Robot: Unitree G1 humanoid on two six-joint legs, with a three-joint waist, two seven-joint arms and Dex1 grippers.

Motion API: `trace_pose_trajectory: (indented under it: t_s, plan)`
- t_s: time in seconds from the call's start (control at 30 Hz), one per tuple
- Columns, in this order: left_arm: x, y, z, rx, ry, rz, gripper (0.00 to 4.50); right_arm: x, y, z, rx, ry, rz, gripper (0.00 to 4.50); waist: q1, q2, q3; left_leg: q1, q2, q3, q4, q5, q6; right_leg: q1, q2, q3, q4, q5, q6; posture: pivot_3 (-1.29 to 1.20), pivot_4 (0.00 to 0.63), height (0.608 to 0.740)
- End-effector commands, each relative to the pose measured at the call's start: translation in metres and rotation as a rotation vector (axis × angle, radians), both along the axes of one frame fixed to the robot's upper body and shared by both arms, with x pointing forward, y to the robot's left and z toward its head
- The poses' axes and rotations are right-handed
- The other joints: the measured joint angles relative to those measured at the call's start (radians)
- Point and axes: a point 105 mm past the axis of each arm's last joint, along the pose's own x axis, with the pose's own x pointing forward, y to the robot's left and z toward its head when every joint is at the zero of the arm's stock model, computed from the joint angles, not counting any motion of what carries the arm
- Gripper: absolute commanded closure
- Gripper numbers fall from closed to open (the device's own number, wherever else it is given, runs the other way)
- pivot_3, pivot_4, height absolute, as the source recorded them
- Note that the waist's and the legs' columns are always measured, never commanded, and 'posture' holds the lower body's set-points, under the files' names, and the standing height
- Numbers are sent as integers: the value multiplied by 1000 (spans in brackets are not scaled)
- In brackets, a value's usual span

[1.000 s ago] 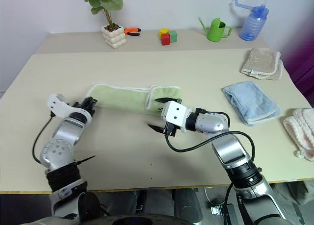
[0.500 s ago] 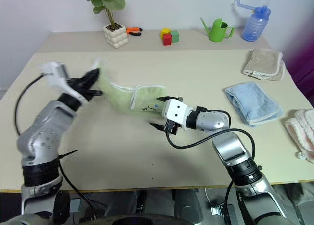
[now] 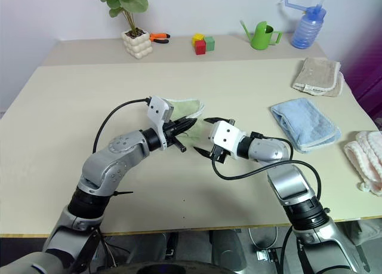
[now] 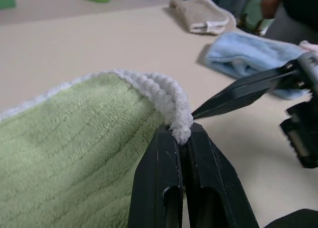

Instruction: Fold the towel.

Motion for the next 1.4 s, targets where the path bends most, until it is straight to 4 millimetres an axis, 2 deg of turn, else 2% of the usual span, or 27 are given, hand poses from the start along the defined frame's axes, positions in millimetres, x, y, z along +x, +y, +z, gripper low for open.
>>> trace_pose_trajectory:
  t_s: [0.03,0.07,0.13,0.27,0.3,0.37,0.4,0.47,0.5,0.6,0.63,0.77,0.87,0.97,1.07,1.17,1.3,1.4]
  plan:
    - [-6,-2,14,-60,-21,-43,4437,0,-3,8,9,-45,-7,0,0,0,0,0,0,0,0,0,0,0,0,0,0,0,0,0,150,727]
    - [-9,-2,16,-84,-16,-58,3875,0,-3,8,9,-45,-8,0,0,0,0,0,0,0,0,0,0,0,0,0,0,0,0,0,150,727]
    - [-14,0,20,-98,-18,-73,3118,1,-3,7,4,-40,-9,0,-1,0,0,0,0,0,0,0,0,0,0,0,0,0,0,0,150,727]
    - [-18,16,26,-137,4,-34,1204,6,-9,5,-11,-33,-36,0,-1,0,0,0,0,0,0,0,0,0,0,0,0,0,0,0,150,727]
    - [-21,23,28,-149,13,-30,746,7,-10,6,1,-26,-44,245,-2,0,0,0,0,0,0,0,0,0,0,0,0,0,0,0,150,727]
    - [-27,45,31,-143,-19,6,728,12,-17,9,18,-13,-78,814,-5,0,0,0,0,0,0,0,0,0,0,0,0,0,0,0,150,727]
    - [-28,55,33,-136,-37,38,891,16,-22,9,5,-13,-100,1301,-7,0,0,0,1,0,0,0,0,-1,0,0,1,0,0,0,150,727]
    - [-29,67,35,-98,-75,72,1619,24,-29,10,-19,-39,-146,2248,-3,0,0,0,1,0,0,0,0,-1,0,1,1,0,0,0,150,727]
    - [-24,75,35,-77,-83,115,2133,27,-30,12,-19,-54,-156,2741,2,0,0,0,1,0,0,0,0,-1,0,0,1,0,0,0,150,727]
    - [-3,101,33,25,-132,281,3662,37,-26,34,71,-100,-186,4262,4,0,0,0,0,0,1,0,0,0,0,0,0,0,0,0,150,727]
    - [0,105,34,49,-152,304,3709,39,-24,39,98,-105,-192,4395,2,0,0,0,0,0,1,0,0,0,0,0,0,0,0,0,150,727]
    - [15,110,39,59,-198,358,3709,42,-9,65,271,-91,-172,4395,1,0,0,0,0,0,0,0,0,-1,0,0,0,0,0,0,150,727]
    - [26,93,21,119,-173,324,3709,38,19,65,347,-15,-96,4395,1,0,0,-1,0,0,0,0,0,-1,0,0,0,0,0,0,150,727]
    - [35,84,1,126,-114,328,3709,39,36,46,280,26,-70,4395,1,0,0,-1,0,0,0,0,0,-1,0,0,0,0,0,0,150,727]
    - [39,76,-15,133,-79,330,3709,55,41,23,267,93,-162,4395,-2,0,0,-2,0,0,0,0,0,-3,0,0,1,0,0,0,150,727]
    - [43,75,-29,118,-41,350,3709,57,45,0,220,138,-170,4395,-1,0,0,-2,0,0,0,0,0,-3,0,0,1,0,0,0,150,727]
    - [44,81,-46,86,4,390,3709,52,40,-30,169,200,-191,4395,-1,0,0,-3,0,1,0,0,0,-5,-1,1,2,0,0,0,150,727]
    - [38,81,-49,81,-7,377,3709,51,33,-31,171,196,-206,4395,-1,1,-1,-3,0,1,0,0,0,-5,-1,1,2,0,0,0,150,727]
